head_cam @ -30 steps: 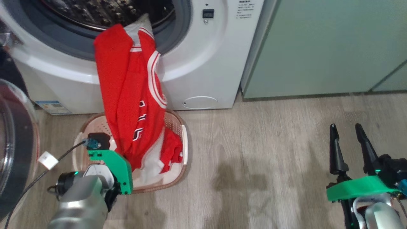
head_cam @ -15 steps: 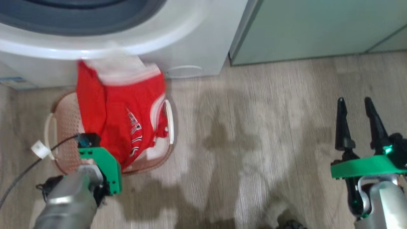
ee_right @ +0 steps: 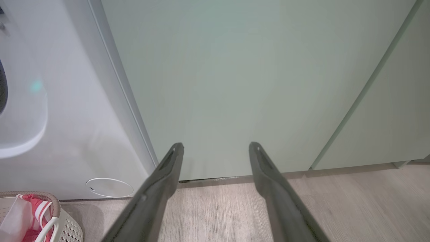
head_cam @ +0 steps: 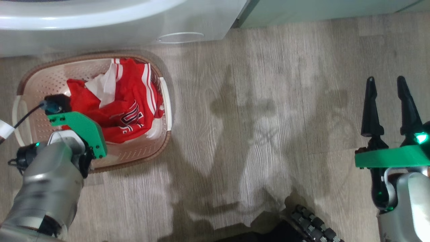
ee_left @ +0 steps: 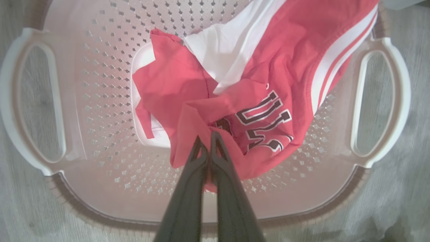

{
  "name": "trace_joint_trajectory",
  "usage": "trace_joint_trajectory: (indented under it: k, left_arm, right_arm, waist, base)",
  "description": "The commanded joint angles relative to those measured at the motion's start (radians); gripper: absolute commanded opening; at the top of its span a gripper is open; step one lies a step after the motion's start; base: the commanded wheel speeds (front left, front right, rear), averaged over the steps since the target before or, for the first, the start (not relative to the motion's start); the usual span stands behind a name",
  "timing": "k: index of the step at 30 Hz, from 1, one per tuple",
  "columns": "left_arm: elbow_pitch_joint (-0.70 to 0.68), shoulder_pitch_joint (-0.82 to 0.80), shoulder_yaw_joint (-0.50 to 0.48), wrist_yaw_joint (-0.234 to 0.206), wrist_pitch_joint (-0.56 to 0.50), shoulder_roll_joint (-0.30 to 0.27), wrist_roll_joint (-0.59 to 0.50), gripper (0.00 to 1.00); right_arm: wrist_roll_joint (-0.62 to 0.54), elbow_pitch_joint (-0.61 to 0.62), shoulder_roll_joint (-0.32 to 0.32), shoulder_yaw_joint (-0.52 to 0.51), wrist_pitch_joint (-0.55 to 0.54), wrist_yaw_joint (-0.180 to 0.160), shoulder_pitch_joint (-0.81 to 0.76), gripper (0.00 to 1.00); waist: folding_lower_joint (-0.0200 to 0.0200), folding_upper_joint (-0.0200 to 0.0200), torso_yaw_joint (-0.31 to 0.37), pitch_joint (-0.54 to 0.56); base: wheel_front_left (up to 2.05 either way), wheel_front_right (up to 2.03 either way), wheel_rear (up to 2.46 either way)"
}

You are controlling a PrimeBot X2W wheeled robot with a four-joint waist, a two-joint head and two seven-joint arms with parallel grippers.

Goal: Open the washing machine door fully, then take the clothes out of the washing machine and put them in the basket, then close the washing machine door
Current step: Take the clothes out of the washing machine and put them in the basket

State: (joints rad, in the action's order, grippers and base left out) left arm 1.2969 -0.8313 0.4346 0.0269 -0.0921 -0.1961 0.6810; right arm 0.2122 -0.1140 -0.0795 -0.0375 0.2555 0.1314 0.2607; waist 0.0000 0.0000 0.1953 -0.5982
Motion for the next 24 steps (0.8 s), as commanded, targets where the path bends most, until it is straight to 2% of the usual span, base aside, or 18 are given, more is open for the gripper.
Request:
trace_joint_trajectory:
  k: [1, 5, 7, 9, 10, 11, 15, 19, 24]
  left_arm:
    - [-0.007, -0.008, -0.026, -0.010, 0.026, -0.043, 0.004, 0.00]
    - [-0.006, 0.002, -0.041, -0.027, 0.090, -0.046, 0.018, 0.00]
    - [-0.006, 0.011, -0.043, -0.014, 0.111, -0.041, 0.023, 0.01]
    - [-0.006, 0.024, -0.044, -0.008, 0.140, -0.032, 0.026, 0.42]
    - [-0.006, 0.031, -0.042, -0.011, 0.153, -0.028, 0.025, 0.69]
    - [-0.006, 0.038, -0.038, -0.012, 0.171, -0.023, 0.021, 1.00]
    - [-0.006, 0.060, -0.028, -0.003, 0.219, -0.010, 0.014, 1.00]
    - [-0.006, 0.097, -0.016, 0.049, 0.298, 0.010, 0.012, 1.00]
    - [-0.030, 0.145, -0.007, 0.078, 0.348, 0.010, 0.000, 1.00]
  right_arm:
    - [-0.005, 0.032, -0.001, 0.013, 0.006, -0.001, -0.006, 1.00]
    - [-0.009, 0.023, 0.002, 0.018, 0.006, -0.001, -0.003, 1.00]
    - [-0.008, 0.019, 0.003, 0.018, 0.006, -0.001, -0.006, 1.00]
    - [-0.007, 0.011, 0.004, 0.021, 0.006, -0.001, -0.013, 1.00]
    - [-0.007, 0.008, 0.004, 0.024, 0.006, -0.001, -0.017, 1.00]
    - [-0.006, 0.005, 0.004, 0.027, 0.006, -0.001, -0.021, 1.00]
    - [-0.003, -0.005, 0.001, 0.038, 0.006, -0.001, -0.033, 1.00]
    - [0.008, -0.023, -0.004, 0.050, 0.006, -0.001, -0.057, 1.00]
    - [0.021, -0.041, -0.006, 0.057, 0.006, -0.001, -0.094, 1.00]
  waist:
    - [0.0000, 0.0000, 0.003, -0.015]
    - [0.0000, 0.0000, 0.004, 0.002]
    - [0.0000, 0.0000, 0.000, 0.021]
    - [0.0000, 0.0000, -0.007, 0.051]
    - [0.0000, 0.0000, -0.011, 0.067]
    - [0.0000, 0.0000, -0.015, 0.087]
    - [0.0000, 0.0000, -0.029, 0.145]
    - [0.0000, 0.0000, -0.064, 0.256]
    - [0.0000, 0.0000, -0.094, 0.369]
  base:
    - [0.00, 0.00, 0.00]
    - [0.00, 0.00, 0.00]
    - [0.00, 0.00, 0.00]
    - [0.00, 0.00, 0.00]
    - [0.00, 0.00, 0.00]
    - [0.00, 0.00, 0.00]
    - [0.00, 0.00, 0.00]
    - [0.00, 0.00, 0.00]
    - [0.00, 0.00, 0.00]
